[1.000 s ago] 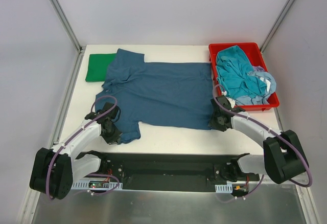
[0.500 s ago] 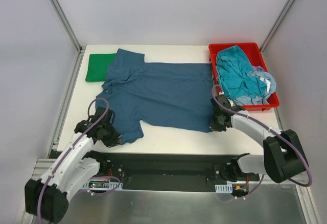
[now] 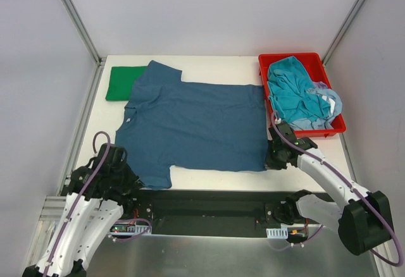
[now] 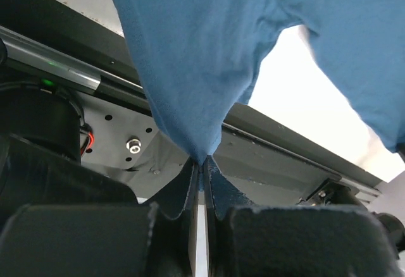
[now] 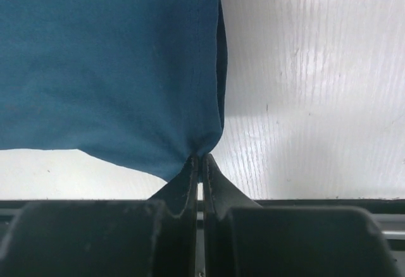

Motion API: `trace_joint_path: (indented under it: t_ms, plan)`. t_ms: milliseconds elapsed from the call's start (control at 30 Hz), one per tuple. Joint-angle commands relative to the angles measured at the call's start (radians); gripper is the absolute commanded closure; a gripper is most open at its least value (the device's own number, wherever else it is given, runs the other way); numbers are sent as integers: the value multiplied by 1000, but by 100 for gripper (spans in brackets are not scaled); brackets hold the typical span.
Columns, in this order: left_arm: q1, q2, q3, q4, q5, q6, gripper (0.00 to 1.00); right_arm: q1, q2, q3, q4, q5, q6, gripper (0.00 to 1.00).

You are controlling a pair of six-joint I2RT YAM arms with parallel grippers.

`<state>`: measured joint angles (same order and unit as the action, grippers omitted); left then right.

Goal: Fold and stack the t-shirts
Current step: Grap the side of the flattened tshirt closest away from the robot with both arms

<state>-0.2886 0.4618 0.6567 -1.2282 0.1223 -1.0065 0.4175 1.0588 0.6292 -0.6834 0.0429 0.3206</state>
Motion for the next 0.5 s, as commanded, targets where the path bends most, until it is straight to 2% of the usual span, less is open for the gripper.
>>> trace_joint_path:
  t_ms: [0, 233, 467]
  plan:
    - [-6, -51, 81, -131, 22, 0, 100, 3, -48, -36, -77, -87, -25, 100]
    - [-6, -130, 83, -163, 56, -3, 100, 4, -102, -60, -117, -117, -34, 100]
    - [-6, -115, 52, 62, 132, 28, 100, 4, -88, -20, -97, -91, -51, 99]
